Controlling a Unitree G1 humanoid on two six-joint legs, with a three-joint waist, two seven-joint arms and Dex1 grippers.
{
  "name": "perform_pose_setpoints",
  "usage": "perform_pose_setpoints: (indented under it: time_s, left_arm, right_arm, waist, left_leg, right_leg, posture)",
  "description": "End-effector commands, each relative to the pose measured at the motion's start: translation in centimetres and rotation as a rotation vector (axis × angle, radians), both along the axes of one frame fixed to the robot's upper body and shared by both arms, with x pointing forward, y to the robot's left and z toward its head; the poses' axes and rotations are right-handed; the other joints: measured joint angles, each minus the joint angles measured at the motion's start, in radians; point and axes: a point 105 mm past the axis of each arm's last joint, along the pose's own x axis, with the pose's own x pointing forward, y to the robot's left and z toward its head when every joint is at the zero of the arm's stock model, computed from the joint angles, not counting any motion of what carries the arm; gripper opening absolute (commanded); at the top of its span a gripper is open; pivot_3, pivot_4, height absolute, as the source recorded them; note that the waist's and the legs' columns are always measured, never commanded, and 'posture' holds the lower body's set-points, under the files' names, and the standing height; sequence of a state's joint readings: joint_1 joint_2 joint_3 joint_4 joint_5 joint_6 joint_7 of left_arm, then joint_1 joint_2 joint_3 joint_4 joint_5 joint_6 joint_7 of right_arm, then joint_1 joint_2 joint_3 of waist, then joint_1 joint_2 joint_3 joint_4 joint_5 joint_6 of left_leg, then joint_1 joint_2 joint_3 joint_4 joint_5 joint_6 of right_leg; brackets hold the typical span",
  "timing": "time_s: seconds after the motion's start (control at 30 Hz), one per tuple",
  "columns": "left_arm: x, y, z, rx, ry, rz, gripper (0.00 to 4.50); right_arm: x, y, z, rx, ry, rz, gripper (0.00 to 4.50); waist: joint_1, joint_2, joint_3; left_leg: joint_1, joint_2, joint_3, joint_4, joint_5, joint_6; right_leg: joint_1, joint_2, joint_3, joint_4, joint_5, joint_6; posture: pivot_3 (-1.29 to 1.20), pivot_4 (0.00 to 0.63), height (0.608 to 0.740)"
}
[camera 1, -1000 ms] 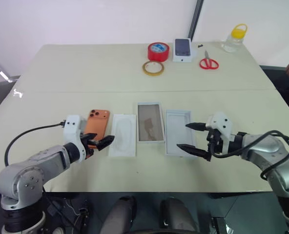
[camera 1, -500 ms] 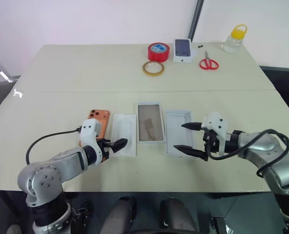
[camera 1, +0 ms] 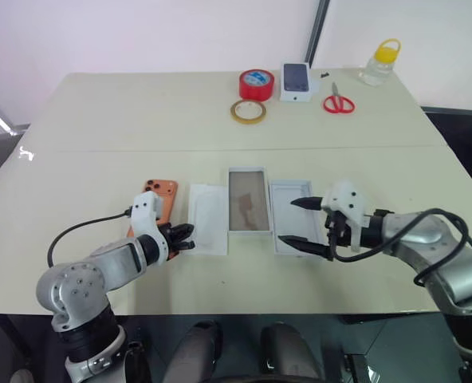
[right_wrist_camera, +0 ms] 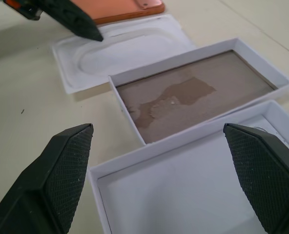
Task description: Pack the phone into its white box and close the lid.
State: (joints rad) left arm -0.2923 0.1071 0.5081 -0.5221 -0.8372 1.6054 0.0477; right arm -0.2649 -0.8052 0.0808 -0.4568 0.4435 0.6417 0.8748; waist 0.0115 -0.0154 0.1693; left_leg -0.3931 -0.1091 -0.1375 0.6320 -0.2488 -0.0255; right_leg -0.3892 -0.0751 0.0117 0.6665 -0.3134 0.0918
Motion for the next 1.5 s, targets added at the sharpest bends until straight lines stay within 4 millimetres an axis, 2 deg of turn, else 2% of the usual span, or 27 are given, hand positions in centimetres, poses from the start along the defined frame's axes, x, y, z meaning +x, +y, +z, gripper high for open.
perform_pose_setpoints:
  time_s: [0.03, 0.2, 0.43, 0.47, 0.53, 0.63, 0.73, 0.77, 0.93, 1.03, 1.13, 1.2, 1.3, 1.5]
  left_arm:
    - [0.7, 1.3, 1.2, -0.03, -0.043, 0.065, 0.03]
    - [2.1, 2.3, 3.8, -0.142, -0.138, 0.123, 0.03]
    - [2.3, 3.0, 4.5, -0.159, -0.153, 0.135, 0.03]
    - [2.3, 3.0, 4.5, -0.157, -0.154, 0.136, 0.0]
    - [2.4, 3.2, 4.6, -0.158, -0.157, 0.141, 0.0]
    - [2.5, 3.4, 4.9, -0.17, -0.165, 0.151, 0.0]
    - [2.7, 3.8, 5.2, -0.137, -0.17, 0.15, 0.0]
    - [2.8, 4.0, 5.4, -0.141, -0.175, 0.151, 0.0]
    - [3.2, 4.5, 6.0, -0.163, -0.186, 0.161, 0.0]
    - [3.3, 4.3, 6.0, -0.175, -0.188, 0.158, 0.0]
    - [3.2, 4.0, 6.2, -0.195, -0.196, 0.157, 0.0]
    - [3.1, 3.7, 6.1, -0.197, -0.198, 0.151, 0.0]
    - [2.9, 2.9, 6.0, -0.209, -0.199, 0.135, 0.0]
    - [2.4, 2.0, 5.4, -0.215, -0.181, 0.103, 0.0]
  right_arm:
    - [-0.2, 1.5, 0.0, -0.089, -0.035, 0.074, 4.5]
    - [1.0, 4.6, -2.2, -0.195, -0.004, 0.151, 4.5]
    - [2.3, 6.0, -4.4, -0.276, 0.024, 0.171, 4.5]
    - [2.5, 6.1, -4.5, -0.286, 0.018, 0.173, 3.94]
    - [2.5, 6.6, -4.4, -0.29, 0.008, 0.189, 3.17]
    - [2.4, 7.3, -4.3, -0.293, -0.011, 0.211, 1.61]
    - [1.5, 9.0, -3.9, -0.271, -0.029, 0.27, 0.12]
    - [1.2, 9.6, -3.8, -0.265, -0.033, 0.288, 0.05]
    - [1.3, 12.0, -4.3, -0.255, -0.06, 0.319, 0.05]
    - [2.1, 13.2, -4.3, -0.25, -0.09, 0.319, 0.05]
    - [3.3, 13.9, -4.1, -0.246, -0.123, 0.28, 0.05]
    - [3.5, 14.1, -3.9, -0.235, -0.116, 0.279, 0.05]
    - [3.0, 13.9, -3.2, -0.21, -0.113, 0.297, 0.92]
    - [2.2, 11.1, -0.3, -0.199, -0.18, 0.302, 3.97]
  waist:
    - [0.001, 0.0, 0.0]
    - [-0.001, -0.002, 0.001]
    - [0.001, -0.003, 0.001]
    - [0.001, -0.003, 0.001]
    - [0.001, -0.003, 0.001]
    - [-0.001, -0.003, 0.001]
    - [-0.003, -0.003, 0.001]
    - [-0.004, -0.003, 0.001]
    - [-0.006, -0.003, 0.0]
    - [-0.007, -0.004, 0.0]
    - [-0.008, -0.004, 0.0]
    - [-0.008, -0.004, 0.0]
    - [-0.008, -0.004, 0.0]
    - [-0.006, -0.004, 0.0]
  left_leg:
    - [0.0, 0.0, 0.0, 0.0, 0.0, 0.0]
    - [0.0, 0.0, 0.0, 0.0, 0.001, -0.001]
    - [-0.001, 0.0, 0.0, 0.001, 0.001, -0.001]
    - [-0.001, 0.0, 0.0, 0.001, 0.001, -0.001]
    - [-0.001, 0.0, 0.0, 0.002, 0.001, -0.002]
    - [-0.001, 0.001, 0.0, 0.002, 0.001, -0.002]
    - [-0.001, 0.001, 0.0, 0.001, 0.001, -0.002]
    - [-0.001, 0.001, 0.0, 0.001, 0.001, -0.002]
    - [-0.001, 0.002, 0.0, 0.001, 0.002, -0.003]
    - [-0.001, 0.002, 0.0, 0.001, 0.002, -0.003]
    - [-0.001, 0.002, 0.0, 0.001, 0.002, -0.003]
    - [-0.001, 0.002, 0.0, 0.001, 0.002, -0.003]
    - [-0.001, 0.002, 0.0, 0.001, 0.002, -0.003]
    - [-0.001, 0.002, 0.0, 0.001, 0.002, -0.003]
  right_leg:
    - [0.0, 0.0, 0.0, 0.0, 0.0, 0.0]
    - [0.0, 0.001, 0.0, 0.0, 0.0, 0.0]
    - [-0.001, 0.0, 0.001, -0.001, 0.0, 0.001]
    - [-0.001, 0.001, 0.001, -0.001, 0.001, 0.001]
    - [-0.001, 0.001, 0.001, 0.0, 0.001, 0.001]
    - [-0.001, 0.002, 0.001, 0.0, 0.001, 0.001]
    - [-0.002, 0.002, 0.001, 0.001, 0.001, 0.001]
    - [-0.002, 0.002, 0.002, 0.001, 0.001, 0.001]
    - [-0.003, 0.003, 0.002, 0.001, 0.001, 0.0]
    - [-0.003, 0.003, 0.002, 0.001, 0.002, 0.0]
    - [-0.003, 0.003, 0.002, 0.001, 0.002, 0.0]
    - [-0.003, 0.003, 0.002, 0.001, 0.002, 0.0]
    - [-0.003, 0.003, 0.002, 0.001, 0.002, 0.0]
    - [-0.003, 0.003, 0.002, 0.001, 0.002, 0.001]
  posture:
    - [0.0, 0.15, 0.74]
    - [0.0, 0.15, 0.74]
    - [0.0, 0.15, 0.74]
    - [0.0, 0.15, 0.74]
    - [0.0, 0.15, 0.74]
    - [0.0, 0.15, 0.74]
    - [0.0, 0.15, 0.74]
    - [0.0, 0.15, 0.74]
    - [0.0, 0.15, 0.74]
    - [0.0, 0.15, 0.74]
    - [0.0, 0.15, 0.74]
    - [0.0, 0.15, 0.74]
    - [0.0, 0.15, 0.74]
    - [0.0, 0.15, 0.74]
